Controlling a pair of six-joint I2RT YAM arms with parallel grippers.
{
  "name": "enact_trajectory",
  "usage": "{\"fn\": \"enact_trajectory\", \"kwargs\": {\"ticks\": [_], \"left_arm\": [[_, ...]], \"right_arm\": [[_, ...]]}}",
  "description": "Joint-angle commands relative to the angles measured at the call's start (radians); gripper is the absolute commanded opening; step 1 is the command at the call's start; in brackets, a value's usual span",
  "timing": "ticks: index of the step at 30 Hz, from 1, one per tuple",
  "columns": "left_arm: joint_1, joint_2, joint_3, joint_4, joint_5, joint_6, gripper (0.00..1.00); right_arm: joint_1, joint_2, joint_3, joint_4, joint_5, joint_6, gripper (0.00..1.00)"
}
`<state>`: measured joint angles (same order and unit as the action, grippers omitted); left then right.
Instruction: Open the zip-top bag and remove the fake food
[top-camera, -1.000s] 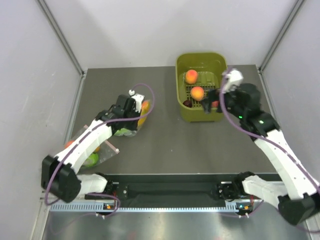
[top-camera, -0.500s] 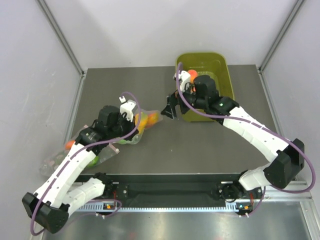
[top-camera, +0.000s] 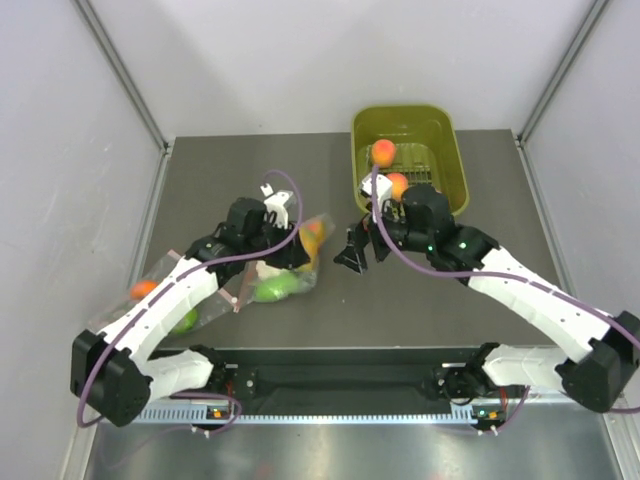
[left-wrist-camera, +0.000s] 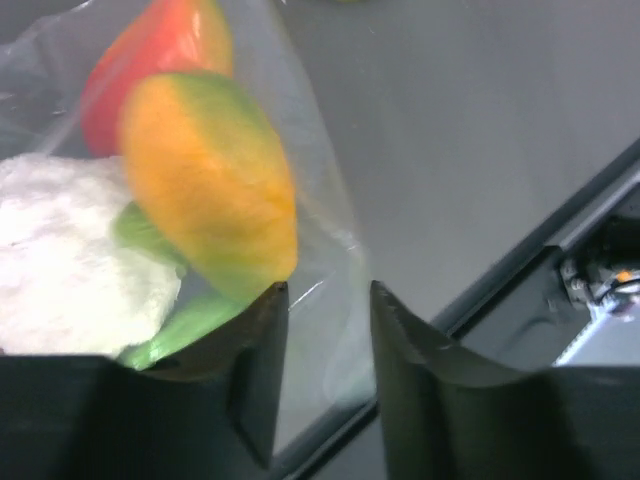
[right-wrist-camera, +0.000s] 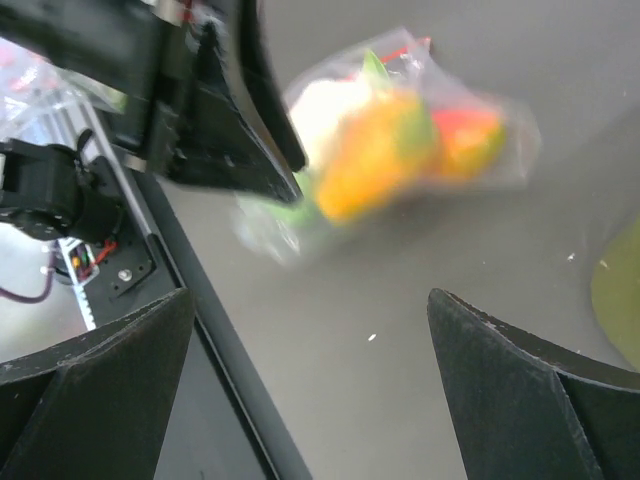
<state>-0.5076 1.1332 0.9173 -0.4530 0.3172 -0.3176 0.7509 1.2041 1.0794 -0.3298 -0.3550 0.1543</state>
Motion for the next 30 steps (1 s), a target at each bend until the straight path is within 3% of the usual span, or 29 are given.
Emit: {"fn": "enact_trajectory", "kwargs": {"ticks": [1, 4, 8, 10, 15, 20, 30], "left_arm": [[-0.023, -0.009, 0.002, 0.074, 0.048, -0.034, 0.46], [-0.023, -0.075, -0.012, 0.073, -0.019, -0.032, 0.7], [-0.023, -0.17, 0.002, 0.005, -0.199, -0.04, 0.83], [-0.022, -0.177, 0.005, -0.038, -0.367, -0.061, 0.85], [-0.022, -0.132, -0.043, -0.153, -0.618, -0.173, 0.89], [-0.023, -0.116, -0.123, -0.07, -0.618, -0.253, 0.89], [-0.023, -0.043, -0.261, 0.03, -0.612, -0.333, 0.87]], "right_arm": [[0.03, -0.081, -0.028, 0.017, 0.024, 0.016, 1.0], [0.074, -0.092, -0.08, 0.066, 0.04, 0.057, 1.0], [0.224, -0.042, -0.108, 0.129, 0.187, 0.094, 1.0], [0.304, 0.001, -0.114, 0.138, 0.332, 0.122, 1.0], [0.389, 0.084, -0.141, 0.143, 0.586, 0.266, 0.99], [0.43, 0.146, -0.202, 0.103, 0.722, 0.398, 0.95], [0.421, 0.253, -0.296, 0.264, 0.651, 0.429, 0.66]]}}
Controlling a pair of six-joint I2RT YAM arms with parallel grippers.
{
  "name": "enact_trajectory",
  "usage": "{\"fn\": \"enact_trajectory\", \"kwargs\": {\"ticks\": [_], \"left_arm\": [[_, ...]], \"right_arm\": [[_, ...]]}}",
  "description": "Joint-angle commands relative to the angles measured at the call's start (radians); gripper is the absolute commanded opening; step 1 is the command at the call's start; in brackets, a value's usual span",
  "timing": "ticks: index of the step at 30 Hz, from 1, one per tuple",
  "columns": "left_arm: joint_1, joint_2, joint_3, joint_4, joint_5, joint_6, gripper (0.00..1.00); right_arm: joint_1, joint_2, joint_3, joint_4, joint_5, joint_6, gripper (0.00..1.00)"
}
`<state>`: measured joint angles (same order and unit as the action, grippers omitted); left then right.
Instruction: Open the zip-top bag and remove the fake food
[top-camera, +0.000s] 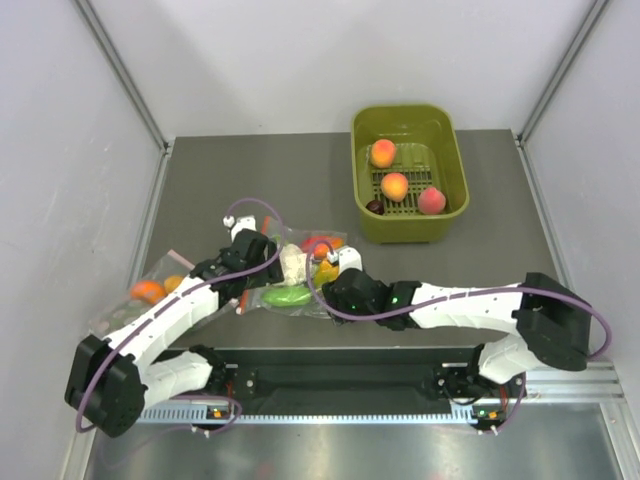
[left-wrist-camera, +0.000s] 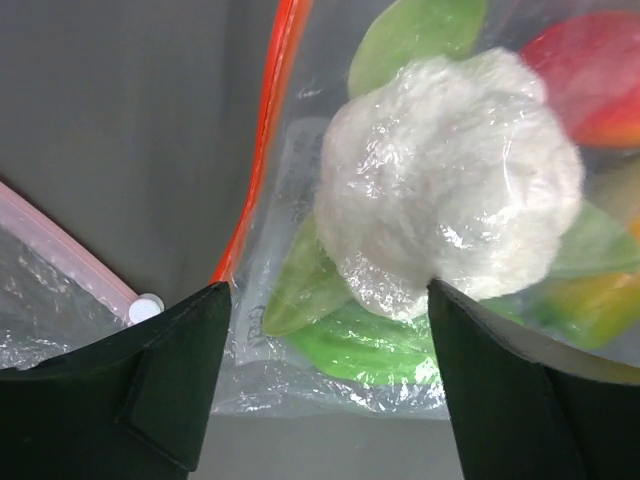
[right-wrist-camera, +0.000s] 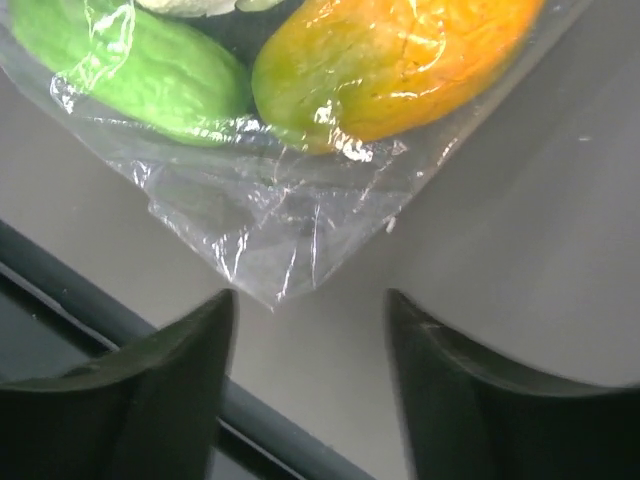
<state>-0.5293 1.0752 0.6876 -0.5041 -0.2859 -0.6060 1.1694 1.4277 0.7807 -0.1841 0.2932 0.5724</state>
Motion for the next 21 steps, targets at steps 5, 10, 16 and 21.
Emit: {"fn": "enact_trajectory", "kwargs": {"ticks": [5, 10, 16, 21], "left_arm": [[-0.001, 0.048, -0.069, 0.107, 0.005, -0.054, 0.54], [-0.001, 0.058, -0.099, 0.133, 0.047, -0.054, 0.25], [-0.003, 0.037, -0.141, 0.16, 0.093, -0.048, 0.01], [-0.009, -0.004, -0.18, 0.211, 0.184, -0.06, 0.0]], "right_arm": [[-0.036, 0.082, 0.018, 0.176, -0.031, -0.042, 0.37], [-0.085, 0.151, 0.052, 0.21, -0.069, -0.065, 0.0], [-0.166, 0.215, 0.173, 0.154, -0.032, -0.126, 0.0], [-0.258, 0.295, 0.339, 0.106, 0.017, -0.183, 0.0]]}}
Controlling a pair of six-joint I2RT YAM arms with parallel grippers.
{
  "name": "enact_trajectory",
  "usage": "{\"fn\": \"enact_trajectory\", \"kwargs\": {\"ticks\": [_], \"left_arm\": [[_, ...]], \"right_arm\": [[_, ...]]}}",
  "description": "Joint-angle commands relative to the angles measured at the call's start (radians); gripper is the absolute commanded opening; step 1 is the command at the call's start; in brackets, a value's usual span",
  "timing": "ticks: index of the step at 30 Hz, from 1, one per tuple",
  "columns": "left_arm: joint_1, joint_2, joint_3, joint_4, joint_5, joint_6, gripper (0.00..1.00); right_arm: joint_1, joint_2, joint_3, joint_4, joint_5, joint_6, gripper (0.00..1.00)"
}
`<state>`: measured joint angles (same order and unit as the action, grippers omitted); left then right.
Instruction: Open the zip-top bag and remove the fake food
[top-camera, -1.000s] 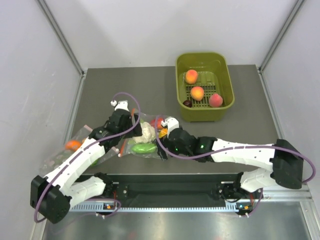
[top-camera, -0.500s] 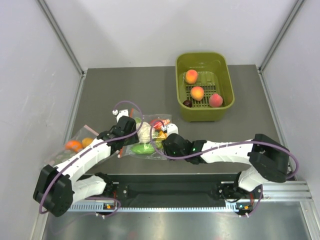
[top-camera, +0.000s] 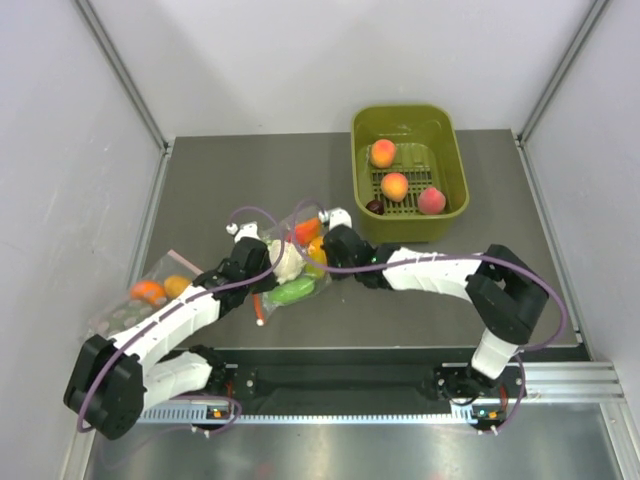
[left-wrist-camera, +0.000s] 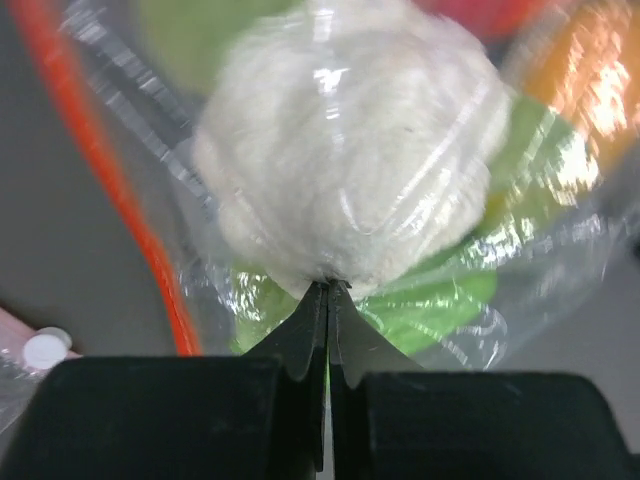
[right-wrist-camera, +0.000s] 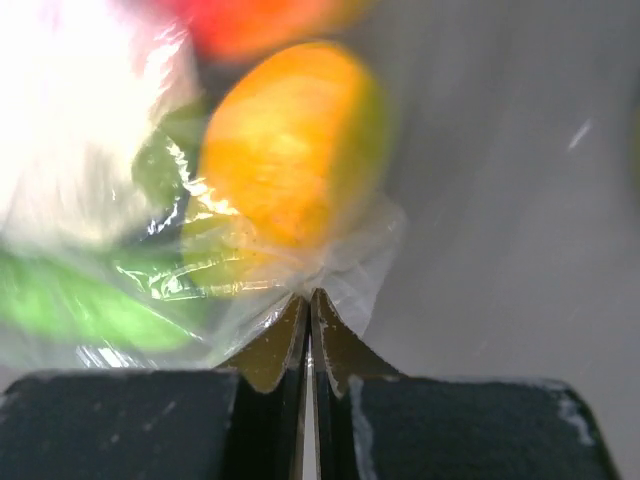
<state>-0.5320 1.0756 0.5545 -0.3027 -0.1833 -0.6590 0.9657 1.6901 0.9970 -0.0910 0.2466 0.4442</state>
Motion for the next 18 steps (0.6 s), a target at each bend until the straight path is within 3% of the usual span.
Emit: {"fn": "enact_trajectory", "kwargs": {"ticks": [1, 6, 7, 8, 9, 10, 11, 14, 18], "left_arm": [[-0.014, -0.012, -0.051, 0.02, 0.097, -0.011, 0.0], [-0.026, -0.064, -0.082, 0.108, 0.215, 0.001, 0.0], [-0.028, -0.078, -0.082, 0.114, 0.237, 0.018, 0.03], [-0.029, -0.097, -0.079, 0.111, 0.232, 0.024, 0.09], [-0.029, -0.139, -0.074, 0.093, 0.22, 0.03, 0.16], [-0.029, -0.164, -0.065, 0.079, 0.193, 0.038, 0.4], [-0.029, -0.19, -0.058, 0.064, 0.158, 0.042, 0.49], [-0.029, -0.278, -0.027, -0.002, 0.097, 0.05, 0.66], [-0.028, -0.357, 0.002, -0.056, 0.068, 0.05, 0.72]], "right_arm": [[-0.085, 0.048, 0.147, 0.008, 0.066, -0.065, 0.0], [-0.136, 0.095, 0.265, 0.005, 0.053, -0.124, 0.04], [-0.134, 0.092, 0.275, 0.005, 0.043, -0.134, 0.15], [-0.133, 0.079, 0.279, 0.007, 0.01, -0.151, 0.24], [-0.125, 0.066, 0.273, 0.007, -0.001, -0.153, 0.42], [-0.117, 0.053, 0.266, 0.005, -0.01, -0.156, 0.5], [-0.108, 0.025, 0.258, 0.007, -0.021, -0.168, 0.56], [-0.053, -0.026, 0.197, -0.004, -0.027, -0.173, 0.73], [0.042, -0.073, 0.123, -0.01, -0.035, -0.125, 0.79]]}}
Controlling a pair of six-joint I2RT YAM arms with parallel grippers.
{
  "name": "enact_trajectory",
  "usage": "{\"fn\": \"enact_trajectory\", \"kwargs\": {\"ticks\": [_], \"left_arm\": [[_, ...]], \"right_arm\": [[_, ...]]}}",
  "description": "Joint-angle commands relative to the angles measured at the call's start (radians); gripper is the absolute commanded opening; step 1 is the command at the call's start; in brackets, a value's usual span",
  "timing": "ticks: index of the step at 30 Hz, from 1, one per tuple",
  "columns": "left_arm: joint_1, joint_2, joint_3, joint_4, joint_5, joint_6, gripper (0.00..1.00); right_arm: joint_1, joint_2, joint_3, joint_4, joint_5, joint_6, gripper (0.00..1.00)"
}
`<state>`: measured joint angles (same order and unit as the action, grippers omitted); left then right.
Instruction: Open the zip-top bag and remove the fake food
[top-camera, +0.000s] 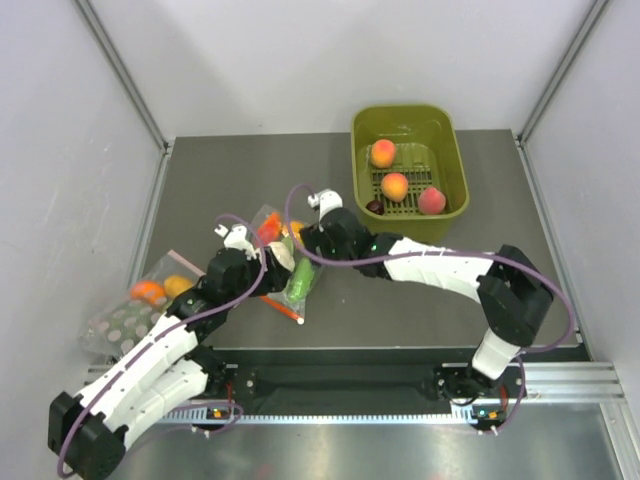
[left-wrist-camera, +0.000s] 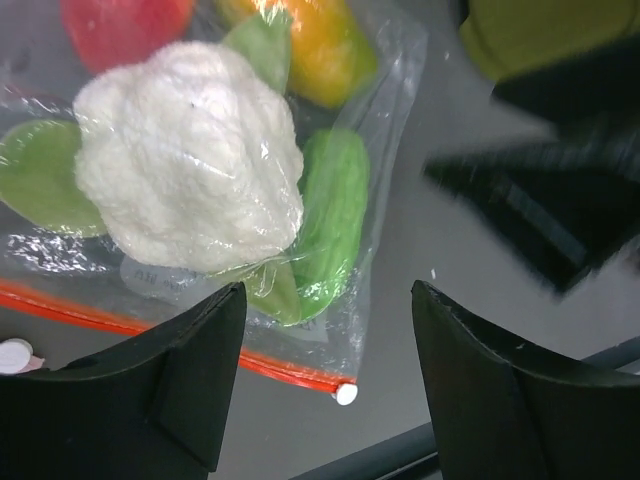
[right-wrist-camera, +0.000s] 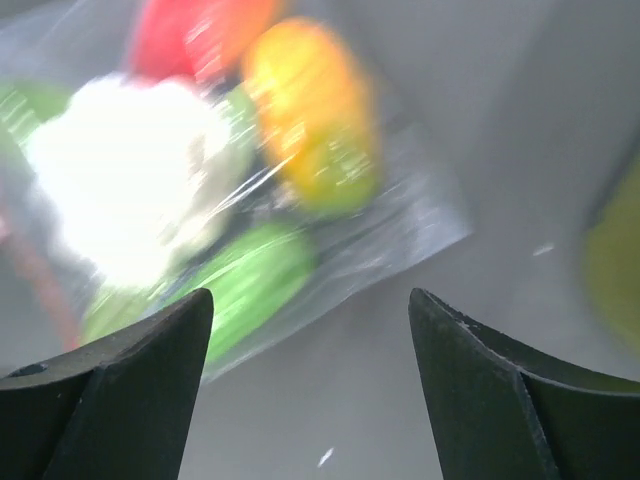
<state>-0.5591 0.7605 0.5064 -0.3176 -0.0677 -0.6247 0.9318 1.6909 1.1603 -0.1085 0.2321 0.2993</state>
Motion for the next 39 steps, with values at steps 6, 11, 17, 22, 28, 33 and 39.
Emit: {"fn": "enact_trajectory", "kwargs": {"ticks": [6, 11, 17, 22, 28, 33, 39], "left_arm": [[-0.002, -0.059, 0.058, -0.126, -0.119, 0.022, 0.71], [-0.002, -0.066, 0.032, -0.126, -0.101, 0.017, 0.69], [-0.002, -0.084, -0.011, -0.101, -0.06, 0.011, 0.68], [-0.004, -0.121, -0.065, -0.064, -0.05, 0.0, 0.68], [-0.005, -0.122, -0.074, -0.057, -0.043, 0.01, 0.67], [-0.004, -0.113, -0.071, -0.057, -0.043, 0.016, 0.67], [-0.007, -0.112, -0.077, -0.038, -0.02, 0.029, 0.67]], "right_arm": [[0.136, -0.106, -0.163, 0.085, -0.148, 0.171, 0.7], [0.153, -0.051, -0.198, 0.165, -0.229, 0.248, 0.63], [0.159, -0.001, -0.226, 0.311, -0.327, 0.3, 0.59], [0.16, 0.058, -0.188, 0.294, -0.338, 0.322, 0.57], [0.162, 0.105, -0.169, 0.274, -0.338, 0.334, 0.54], [0.164, 0.141, -0.16, 0.296, -0.359, 0.348, 0.5], [0.165, 0.148, -0.163, 0.323, -0.385, 0.353, 0.12]]}}
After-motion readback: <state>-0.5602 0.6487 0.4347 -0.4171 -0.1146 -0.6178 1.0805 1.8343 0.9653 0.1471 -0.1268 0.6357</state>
